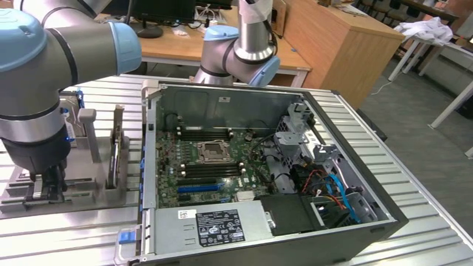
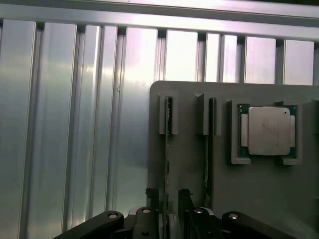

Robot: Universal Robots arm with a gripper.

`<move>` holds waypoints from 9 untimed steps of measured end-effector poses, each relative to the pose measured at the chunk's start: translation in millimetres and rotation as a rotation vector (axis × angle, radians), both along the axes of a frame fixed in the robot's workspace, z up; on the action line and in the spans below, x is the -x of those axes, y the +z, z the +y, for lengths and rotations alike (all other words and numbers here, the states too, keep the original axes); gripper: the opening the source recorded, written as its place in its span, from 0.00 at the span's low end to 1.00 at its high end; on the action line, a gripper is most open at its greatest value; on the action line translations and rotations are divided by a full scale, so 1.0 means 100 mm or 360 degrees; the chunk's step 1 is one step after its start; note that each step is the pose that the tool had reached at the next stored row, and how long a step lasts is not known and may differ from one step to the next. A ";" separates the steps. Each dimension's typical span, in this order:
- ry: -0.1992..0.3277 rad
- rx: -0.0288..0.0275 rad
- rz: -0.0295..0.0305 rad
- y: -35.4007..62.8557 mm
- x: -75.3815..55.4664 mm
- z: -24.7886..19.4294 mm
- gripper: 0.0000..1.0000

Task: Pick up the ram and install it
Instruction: 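Pick up the ram and move it above insertion slot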

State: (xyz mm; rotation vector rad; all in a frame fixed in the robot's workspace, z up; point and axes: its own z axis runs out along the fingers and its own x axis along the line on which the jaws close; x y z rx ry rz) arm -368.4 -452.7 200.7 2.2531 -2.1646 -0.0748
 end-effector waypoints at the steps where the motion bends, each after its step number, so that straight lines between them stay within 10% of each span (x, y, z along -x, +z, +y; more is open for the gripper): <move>1: 0.0000 -0.00002 -0.00001 -0.001 0.00 -0.003 0.30; 9: 0.0000 -0.00002 -0.00003 -0.001 -0.01 -0.012 0.30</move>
